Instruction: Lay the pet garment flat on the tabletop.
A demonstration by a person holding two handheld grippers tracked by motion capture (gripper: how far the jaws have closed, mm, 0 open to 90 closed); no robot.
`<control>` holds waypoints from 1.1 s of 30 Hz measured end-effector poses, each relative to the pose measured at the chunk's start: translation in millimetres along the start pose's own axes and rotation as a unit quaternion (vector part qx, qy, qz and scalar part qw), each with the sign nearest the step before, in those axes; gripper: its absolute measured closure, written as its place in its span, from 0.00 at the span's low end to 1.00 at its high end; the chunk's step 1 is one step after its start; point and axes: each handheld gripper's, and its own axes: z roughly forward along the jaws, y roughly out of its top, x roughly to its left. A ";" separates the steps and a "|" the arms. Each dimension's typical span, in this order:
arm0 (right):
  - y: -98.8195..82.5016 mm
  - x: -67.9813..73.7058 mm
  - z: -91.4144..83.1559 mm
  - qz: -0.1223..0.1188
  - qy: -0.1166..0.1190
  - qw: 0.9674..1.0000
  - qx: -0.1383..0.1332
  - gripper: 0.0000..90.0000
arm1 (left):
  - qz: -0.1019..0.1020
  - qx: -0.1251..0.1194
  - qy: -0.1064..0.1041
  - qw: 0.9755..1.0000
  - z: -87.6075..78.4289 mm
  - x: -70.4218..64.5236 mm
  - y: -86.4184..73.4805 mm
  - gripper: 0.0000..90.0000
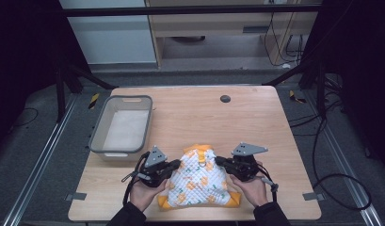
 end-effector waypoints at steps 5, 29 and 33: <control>14.6 4.0 -12.1 -0.013 -0.006 1.000 -0.026 0.99 | 0.016 -0.029 0.010 0.999 -12.2 -4.7 17.2 0.99; 33.3 -55.3 24.7 0.031 -0.229 0.969 -0.081 0.73 | -0.066 -0.074 0.099 0.990 38.9 49.9 64.7 0.49; 22.0 -57.6 4.4 0.030 -0.204 0.976 -0.071 0.65 | -0.053 -0.060 0.096 0.992 25.1 55.2 46.6 0.38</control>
